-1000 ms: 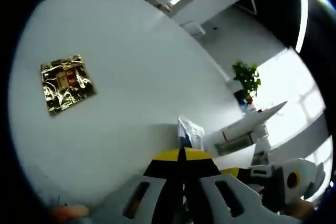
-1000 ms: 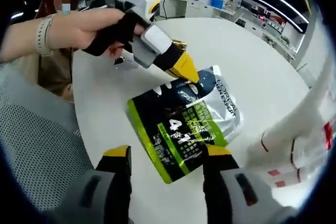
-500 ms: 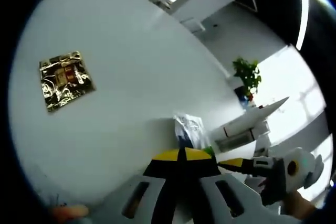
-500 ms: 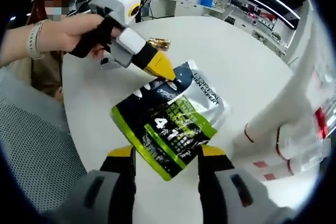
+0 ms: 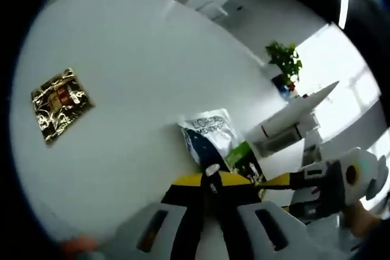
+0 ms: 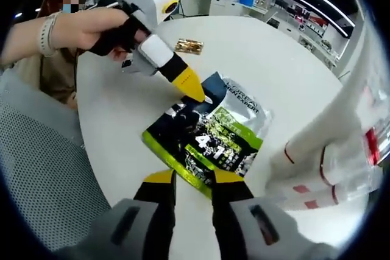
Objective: Arrange the skincare products in the storage area until every visible bottle or jar stands upright without overlapping.
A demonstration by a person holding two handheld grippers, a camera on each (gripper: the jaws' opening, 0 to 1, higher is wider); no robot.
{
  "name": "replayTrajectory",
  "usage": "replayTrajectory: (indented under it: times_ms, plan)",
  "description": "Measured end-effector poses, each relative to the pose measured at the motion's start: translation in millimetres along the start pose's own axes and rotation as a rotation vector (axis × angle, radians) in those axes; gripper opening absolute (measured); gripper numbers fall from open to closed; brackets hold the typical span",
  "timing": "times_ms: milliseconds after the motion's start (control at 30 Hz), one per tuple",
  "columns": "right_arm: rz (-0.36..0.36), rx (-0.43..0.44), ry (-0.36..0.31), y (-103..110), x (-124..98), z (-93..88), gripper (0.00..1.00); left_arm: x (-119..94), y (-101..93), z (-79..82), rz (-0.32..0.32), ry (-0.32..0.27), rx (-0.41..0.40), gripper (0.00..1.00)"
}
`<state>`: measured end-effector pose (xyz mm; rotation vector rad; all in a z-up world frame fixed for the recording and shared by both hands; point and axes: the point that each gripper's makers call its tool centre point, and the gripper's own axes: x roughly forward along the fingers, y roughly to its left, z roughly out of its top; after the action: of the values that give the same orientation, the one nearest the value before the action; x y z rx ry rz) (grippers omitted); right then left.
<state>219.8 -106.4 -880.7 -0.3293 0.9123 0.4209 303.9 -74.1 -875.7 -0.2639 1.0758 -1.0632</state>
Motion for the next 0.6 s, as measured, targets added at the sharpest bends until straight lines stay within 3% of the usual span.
replayTrajectory:
  times_ms: [167, 267, 600]
  plan:
    - [0.004, 0.022, -0.003, 0.5, 0.0, -0.7, 0.21, -6.4, 3.3, 3.2, 0.036, 0.013, 0.072, 0.07]
    - [0.006, 0.034, -0.004, 0.3, 0.1, -0.9, 0.21, -11.4, -0.2, 4.2, 0.014, 0.032, 0.072, 0.11]
    - [0.01, 0.049, -0.004, 0.8, 0.0, -1.1, 0.21, -29.2, 1.3, 9.9, 0.033, 0.009, 0.122, 0.15]
